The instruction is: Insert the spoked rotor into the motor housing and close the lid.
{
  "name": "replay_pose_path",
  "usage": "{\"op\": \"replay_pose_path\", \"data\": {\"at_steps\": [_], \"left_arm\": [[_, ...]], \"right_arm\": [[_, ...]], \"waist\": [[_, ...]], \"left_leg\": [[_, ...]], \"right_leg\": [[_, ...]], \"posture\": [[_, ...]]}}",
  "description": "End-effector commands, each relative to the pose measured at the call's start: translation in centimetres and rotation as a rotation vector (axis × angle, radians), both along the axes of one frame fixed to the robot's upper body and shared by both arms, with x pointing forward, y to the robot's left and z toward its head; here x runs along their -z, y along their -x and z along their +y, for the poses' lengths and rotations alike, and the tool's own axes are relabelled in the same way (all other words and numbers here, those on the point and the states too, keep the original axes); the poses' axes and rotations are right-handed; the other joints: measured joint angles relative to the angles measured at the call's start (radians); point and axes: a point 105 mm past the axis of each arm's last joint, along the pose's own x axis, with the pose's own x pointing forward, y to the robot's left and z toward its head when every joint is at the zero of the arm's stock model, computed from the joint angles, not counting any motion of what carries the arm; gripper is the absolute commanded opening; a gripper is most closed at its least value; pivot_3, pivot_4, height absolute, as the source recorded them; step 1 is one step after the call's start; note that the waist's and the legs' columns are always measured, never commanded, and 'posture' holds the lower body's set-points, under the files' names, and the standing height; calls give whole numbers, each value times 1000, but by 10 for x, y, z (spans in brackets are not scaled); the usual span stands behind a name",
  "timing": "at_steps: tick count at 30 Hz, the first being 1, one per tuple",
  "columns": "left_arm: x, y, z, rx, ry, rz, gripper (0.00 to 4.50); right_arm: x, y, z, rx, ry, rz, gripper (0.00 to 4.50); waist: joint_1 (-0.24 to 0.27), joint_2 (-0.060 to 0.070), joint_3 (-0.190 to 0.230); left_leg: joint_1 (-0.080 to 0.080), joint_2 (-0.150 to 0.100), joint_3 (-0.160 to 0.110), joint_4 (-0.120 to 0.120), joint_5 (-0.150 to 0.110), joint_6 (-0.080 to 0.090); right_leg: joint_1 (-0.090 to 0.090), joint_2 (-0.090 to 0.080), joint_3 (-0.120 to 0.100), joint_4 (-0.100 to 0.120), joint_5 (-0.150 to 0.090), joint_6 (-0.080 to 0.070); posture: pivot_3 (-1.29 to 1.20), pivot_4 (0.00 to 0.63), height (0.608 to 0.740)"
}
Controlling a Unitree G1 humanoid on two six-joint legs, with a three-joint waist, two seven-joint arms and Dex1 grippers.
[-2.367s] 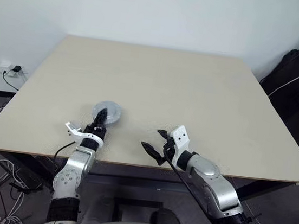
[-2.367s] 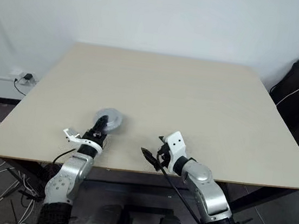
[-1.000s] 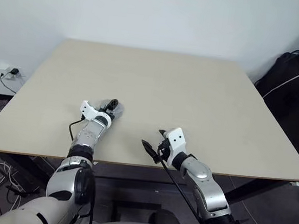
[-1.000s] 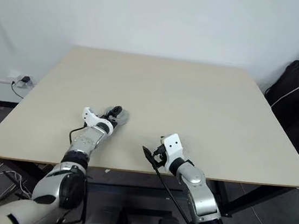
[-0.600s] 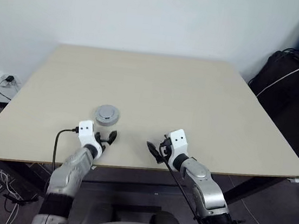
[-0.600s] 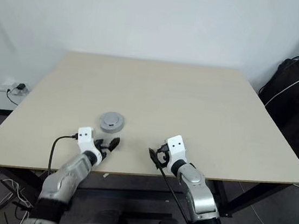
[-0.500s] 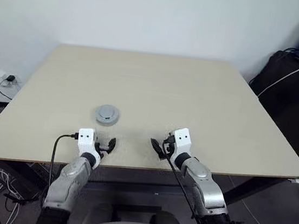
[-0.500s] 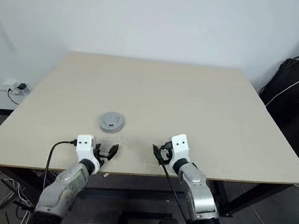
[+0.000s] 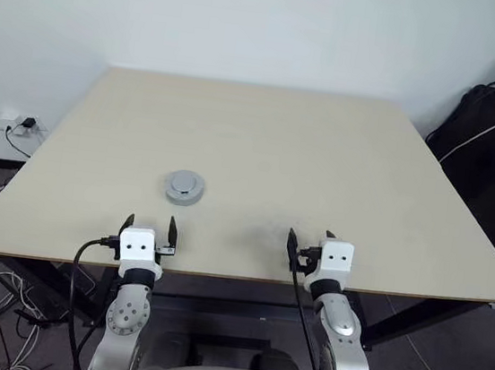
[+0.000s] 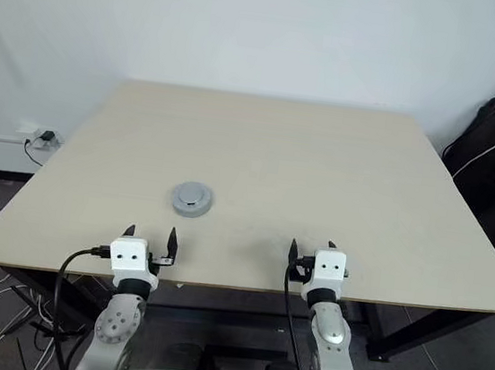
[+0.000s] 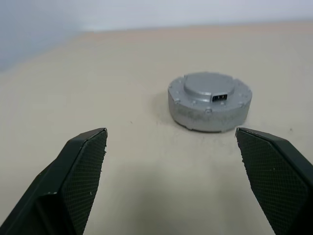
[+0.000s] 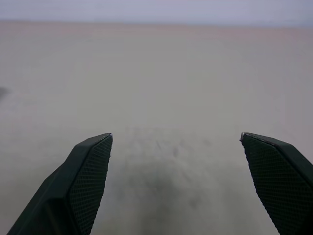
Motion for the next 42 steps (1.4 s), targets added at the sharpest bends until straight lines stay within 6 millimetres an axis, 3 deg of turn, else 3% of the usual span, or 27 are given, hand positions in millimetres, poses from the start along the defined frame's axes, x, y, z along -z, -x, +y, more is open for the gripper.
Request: {"op": "replay_pose_path", "data": {"at_steps": [1,23,42], "left_arm": [[-15,-2,-11,39,12,-100,4474],[-12,-1,-31,209,91,-81,4474],[-5,7,-32,308,41,-44,4474]], "right_arm": [[-15,1,-1,32,-38,-73,4500],[-16,-3,-1,22,-65,-75,4500],[-6,-2,-5,-20,-22,-65,4500]], "waist": [[-6,2,1],[-8,4,3],[-10,5,3]], "left_leg": [[0,1,0,0,0,0],[0,3,0,3,0,0],[0,5,1,5,0,0]], "right_leg": [[0,0,-1,0,0,1],[1,2,-2,0,0,1],[1,3,-2,1,0,1]], "posture": [[0,0,740],[0,0,740],[0,0,740]]}}
